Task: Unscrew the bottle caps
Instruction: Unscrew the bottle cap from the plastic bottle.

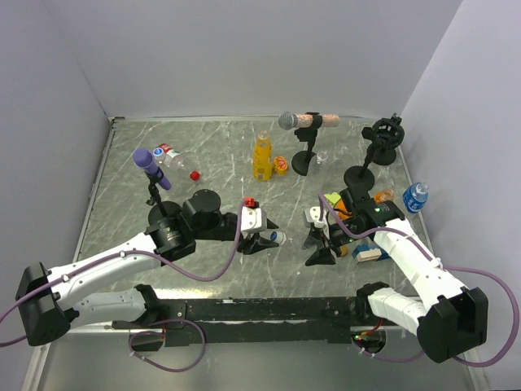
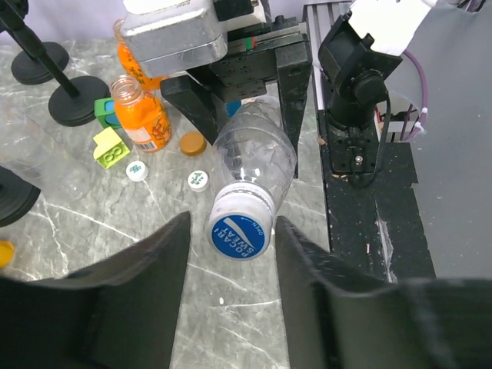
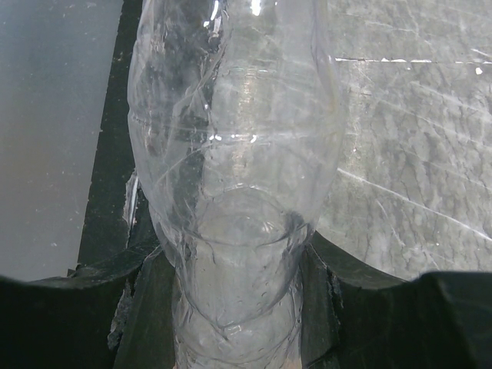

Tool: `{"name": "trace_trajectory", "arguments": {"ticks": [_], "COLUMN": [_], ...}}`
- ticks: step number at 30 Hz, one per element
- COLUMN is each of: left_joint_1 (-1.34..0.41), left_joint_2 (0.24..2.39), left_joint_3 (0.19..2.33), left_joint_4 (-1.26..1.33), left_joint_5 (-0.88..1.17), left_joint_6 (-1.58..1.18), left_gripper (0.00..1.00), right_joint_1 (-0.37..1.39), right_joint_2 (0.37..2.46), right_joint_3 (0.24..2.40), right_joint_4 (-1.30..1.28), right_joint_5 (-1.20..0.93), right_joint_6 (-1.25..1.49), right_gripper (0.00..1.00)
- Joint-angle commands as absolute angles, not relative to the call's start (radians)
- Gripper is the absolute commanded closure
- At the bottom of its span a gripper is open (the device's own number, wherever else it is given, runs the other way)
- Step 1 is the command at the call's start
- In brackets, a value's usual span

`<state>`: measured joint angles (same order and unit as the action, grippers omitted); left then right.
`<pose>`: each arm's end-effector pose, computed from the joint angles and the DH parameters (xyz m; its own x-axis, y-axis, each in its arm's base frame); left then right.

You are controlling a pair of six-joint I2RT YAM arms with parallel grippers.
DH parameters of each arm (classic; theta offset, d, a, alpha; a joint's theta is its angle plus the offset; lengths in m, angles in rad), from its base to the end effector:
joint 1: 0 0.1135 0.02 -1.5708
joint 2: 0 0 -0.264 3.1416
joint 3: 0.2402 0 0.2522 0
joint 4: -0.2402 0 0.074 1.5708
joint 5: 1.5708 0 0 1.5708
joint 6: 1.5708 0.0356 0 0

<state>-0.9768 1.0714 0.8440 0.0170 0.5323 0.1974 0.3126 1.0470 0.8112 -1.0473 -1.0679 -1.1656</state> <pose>0.1239 -0.2157 0.3266 0.0799 0.1836 -0.9797 0.9955 0.0356 0.0879 0.1484 0.0807 0.2558 -0.0061 -0.4675 -0.8840 -0.9902 -0.1204 0.0704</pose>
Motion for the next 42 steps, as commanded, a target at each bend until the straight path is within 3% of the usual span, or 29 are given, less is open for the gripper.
{"name": "trace_trajectory", "arguments": {"ticks": [1,6,11,15,20,27,28,30,37,40,42], "left_joint_1": [-0.979,-0.976,-0.974,-0.973,-0.973,-0.973,-0.973,-0.973,-0.969,-0.963,-0.956], "left_joint_2": [1.077,1.088,1.109,1.147,1.192,1.278,1.287,1.299,1.247,1.175,1.119], "left_joint_3": [0.891,0.91,0.946,0.971,1.026,1.112,1.115,1.127,1.141,1.105,1.066], "left_joint_4": [0.032,0.031,0.002,-0.099,-0.212,-0.308,-0.295,-0.288,-0.308,-0.25,-0.207], "left_joint_5": [0.572,0.583,0.563,0.476,0.448,0.364,0.376,0.379,0.324,0.344,0.365], "left_joint_6": [0.203,0.138,-0.18,-0.599,-0.914,-0.966,-0.963,-0.953,-0.891,-0.816,-0.729], "left_gripper": [0.55,0.86,0.99,0.99,0.99,0.99,0.96,0.75,0.24,0.09,0.04], "right_joint_1": [0.314,0.314,0.314,0.314,0.313,0.314,0.314,0.314,0.314,0.314,0.314], "right_joint_2": [1.048,1.049,1.046,1.051,1.055,1.042,1.042,1.048,1.049,1.049,1.051], "right_joint_3": [0.824,0.824,0.822,0.822,0.824,0.818,0.818,0.818,0.818,0.819,0.819], "right_joint_4": [-1.032,-1.031,-1.023,-1.025,-1.028,-1.019,-1.017,-1.017,-1.019,-1.02,-1.022], "right_joint_5": [-1.124,-1.121,-1.114,-1.114,-1.12,-1.111,-1.108,-1.106,-1.104,-1.106,-1.106], "right_joint_6": [-1.198,-1.195,-1.189,-1.189,-1.19,-1.181,-1.18,-1.18,-1.186,-1.184,-1.186], "right_gripper": [0.69,0.69,0.69,0.69,0.69,0.69,0.69,0.69,0.69,0.69,0.69]}}
